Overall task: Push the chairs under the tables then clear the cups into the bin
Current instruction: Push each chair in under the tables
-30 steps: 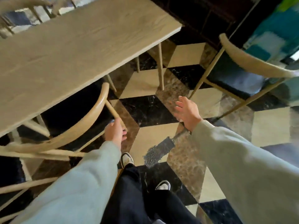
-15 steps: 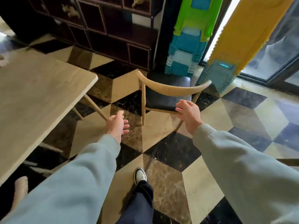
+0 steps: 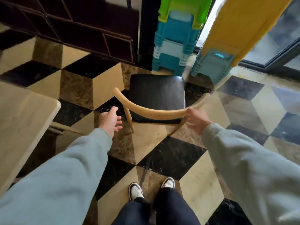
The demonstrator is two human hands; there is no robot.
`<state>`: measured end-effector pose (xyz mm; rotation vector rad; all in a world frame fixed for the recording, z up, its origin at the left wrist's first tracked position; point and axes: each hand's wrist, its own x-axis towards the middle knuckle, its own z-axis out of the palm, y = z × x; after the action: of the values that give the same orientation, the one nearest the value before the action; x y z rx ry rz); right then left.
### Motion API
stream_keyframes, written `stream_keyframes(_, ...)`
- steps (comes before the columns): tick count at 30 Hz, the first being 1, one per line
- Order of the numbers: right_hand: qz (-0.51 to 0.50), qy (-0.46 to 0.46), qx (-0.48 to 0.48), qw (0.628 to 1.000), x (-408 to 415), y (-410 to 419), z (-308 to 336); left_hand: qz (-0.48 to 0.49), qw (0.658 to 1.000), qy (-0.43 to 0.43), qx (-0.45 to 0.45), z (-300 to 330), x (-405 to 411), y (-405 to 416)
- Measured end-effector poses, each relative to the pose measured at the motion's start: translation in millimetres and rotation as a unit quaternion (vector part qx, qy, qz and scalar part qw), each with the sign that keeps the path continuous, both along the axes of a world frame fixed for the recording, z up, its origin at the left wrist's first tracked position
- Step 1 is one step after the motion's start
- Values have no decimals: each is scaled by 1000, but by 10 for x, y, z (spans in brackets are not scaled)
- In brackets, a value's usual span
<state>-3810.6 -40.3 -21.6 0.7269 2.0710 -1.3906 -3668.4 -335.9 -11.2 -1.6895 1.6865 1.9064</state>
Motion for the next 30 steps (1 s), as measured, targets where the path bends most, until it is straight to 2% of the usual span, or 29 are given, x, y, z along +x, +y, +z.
stream_keyframes(3, -25, -11, 31, 999, -424, 124, -243, -10, 999, -32, 22, -31, -485, 16)
stream_keyframes(6, -57, -26, 49, 997, -921, 258, -474, -19, 997, -78, 1, -125, -1033, 15)
stream_keyframes(9, -99, -40, 32, 994, -1341, 341, -630, -2, 989, -141, -51, -265, -1473, -56)
stream_keyframes(13, -160, -25, -8, 987, -1643, 330, -745, 43, 979, -198, -37, -427, -1764, -160)
stream_keyframes(16, -198, -38, -26, 979, -1644, 226, -730, 63, 976, -206, -22, -498, -1769, -240)
stream_keyframes(20, -234, -25, -2, 972, -1660, 137, -801, 107, 981, -157, 33, -676, -1775, -401)
stream_keyframes(22, -259, -30, 9, 965, -1648, 151, -807, 126, 983, -133, 31, -778, -1758, -423)
stream_keyframes(30, -218, -19, 88, 972, -1507, 218, -923, 153, 979, -131, 11, -1028, -1596, -393)
